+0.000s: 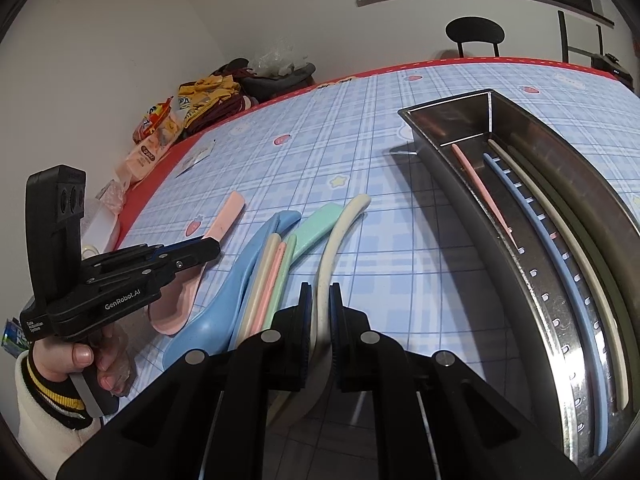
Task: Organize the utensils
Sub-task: 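Carry the pink and cream spoons into the steel holder and open both tools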
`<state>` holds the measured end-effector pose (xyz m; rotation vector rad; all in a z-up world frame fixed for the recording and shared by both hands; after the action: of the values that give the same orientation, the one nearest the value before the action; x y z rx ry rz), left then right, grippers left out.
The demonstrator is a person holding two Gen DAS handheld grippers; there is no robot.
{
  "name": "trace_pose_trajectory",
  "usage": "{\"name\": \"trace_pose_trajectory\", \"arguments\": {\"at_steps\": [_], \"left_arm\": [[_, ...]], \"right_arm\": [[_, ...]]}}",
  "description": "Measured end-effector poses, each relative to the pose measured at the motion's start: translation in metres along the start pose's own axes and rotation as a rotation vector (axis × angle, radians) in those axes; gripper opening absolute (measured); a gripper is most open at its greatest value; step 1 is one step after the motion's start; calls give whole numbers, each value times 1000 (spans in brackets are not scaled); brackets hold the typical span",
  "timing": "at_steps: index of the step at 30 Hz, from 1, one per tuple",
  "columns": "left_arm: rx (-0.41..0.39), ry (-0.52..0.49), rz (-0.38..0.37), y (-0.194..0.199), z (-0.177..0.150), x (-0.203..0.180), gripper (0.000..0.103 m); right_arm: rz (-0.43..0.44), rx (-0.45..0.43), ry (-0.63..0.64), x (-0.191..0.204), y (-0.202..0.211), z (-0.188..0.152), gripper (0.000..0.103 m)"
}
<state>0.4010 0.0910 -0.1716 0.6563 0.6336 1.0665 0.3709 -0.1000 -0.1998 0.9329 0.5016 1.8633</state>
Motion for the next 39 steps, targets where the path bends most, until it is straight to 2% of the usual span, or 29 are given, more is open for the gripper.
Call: {"name": "trace_pose_trajectory", "arguments": {"at_steps": [5,10,16,20,22,27,31,35,39], "left_arm": [[-5,23,-15,1,-1,5,11],[-35,87,-35,7,-1,17,11],[-99,103,49,25,-3,15,11],[-136,107,54,49,-5,3,11],[-163,110,50,64,-2,-6,11],[-242,129,-40,88,11,-43,11],[-270,140,-158,82,21,-93,11],[-268,174,-280,66,26,-137,11],[-269,203,-337,52,30,-170,11]], "right_arm": [[8,-3,0,0,1,0,9],[27,-11,-16,-3,3,1,9],[57,-25,-12,-4,8,3,9],[102,-25,-9,-3,18,3,9],[157,-25,-24,-7,27,6,9],[204,-55,76,-22,65,19,9],[155,-69,173,-55,90,27,9],[139,-43,228,-91,102,30,9],[157,-42,262,-113,106,27,9]]}}
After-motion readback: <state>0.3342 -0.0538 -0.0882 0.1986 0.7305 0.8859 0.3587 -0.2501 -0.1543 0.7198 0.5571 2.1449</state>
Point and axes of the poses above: each gripper's, at about its wrist camera, not at the fingertips, and y roughly against the way its jaws point, x to its left, z to its top, the point moved 2 cm from there along -y, roughly the way its jaws point, and after that the axes turned 1 degree about -y, right-handed, at the moved point
